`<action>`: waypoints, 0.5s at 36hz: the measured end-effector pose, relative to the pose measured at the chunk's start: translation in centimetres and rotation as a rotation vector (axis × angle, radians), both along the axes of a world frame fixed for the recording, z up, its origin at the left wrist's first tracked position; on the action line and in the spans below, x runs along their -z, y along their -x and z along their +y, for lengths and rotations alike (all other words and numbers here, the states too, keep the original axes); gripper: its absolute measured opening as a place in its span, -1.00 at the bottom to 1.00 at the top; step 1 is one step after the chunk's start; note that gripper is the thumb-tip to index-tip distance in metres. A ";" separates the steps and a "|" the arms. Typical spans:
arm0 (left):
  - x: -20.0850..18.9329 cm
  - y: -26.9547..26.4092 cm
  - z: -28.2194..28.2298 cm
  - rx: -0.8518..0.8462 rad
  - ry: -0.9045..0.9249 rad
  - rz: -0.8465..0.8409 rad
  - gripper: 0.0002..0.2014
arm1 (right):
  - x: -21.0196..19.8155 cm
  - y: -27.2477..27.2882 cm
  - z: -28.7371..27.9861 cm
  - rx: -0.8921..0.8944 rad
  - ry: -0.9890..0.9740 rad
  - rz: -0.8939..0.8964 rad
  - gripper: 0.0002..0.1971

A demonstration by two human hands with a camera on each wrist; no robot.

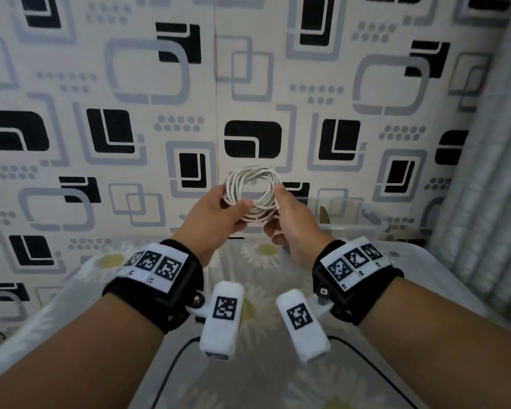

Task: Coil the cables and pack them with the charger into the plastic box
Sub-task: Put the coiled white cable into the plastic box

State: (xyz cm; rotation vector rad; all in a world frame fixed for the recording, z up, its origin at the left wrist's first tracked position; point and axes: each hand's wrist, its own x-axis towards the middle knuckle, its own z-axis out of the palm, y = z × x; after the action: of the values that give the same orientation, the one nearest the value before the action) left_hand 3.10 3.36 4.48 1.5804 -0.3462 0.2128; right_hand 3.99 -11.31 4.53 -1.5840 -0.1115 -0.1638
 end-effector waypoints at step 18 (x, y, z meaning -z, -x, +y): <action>-5.4 -3.3 -5.9 -0.008 -0.156 -0.128 -0.43 | -9.1 -3.0 -10.5 -0.184 0.098 0.157 -0.89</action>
State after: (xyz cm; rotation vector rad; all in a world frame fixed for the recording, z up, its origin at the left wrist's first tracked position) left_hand 6.36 -2.51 9.84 1.7261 -0.4653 0.3002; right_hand 6.96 -21.78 13.67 -1.6689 -0.1439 0.1114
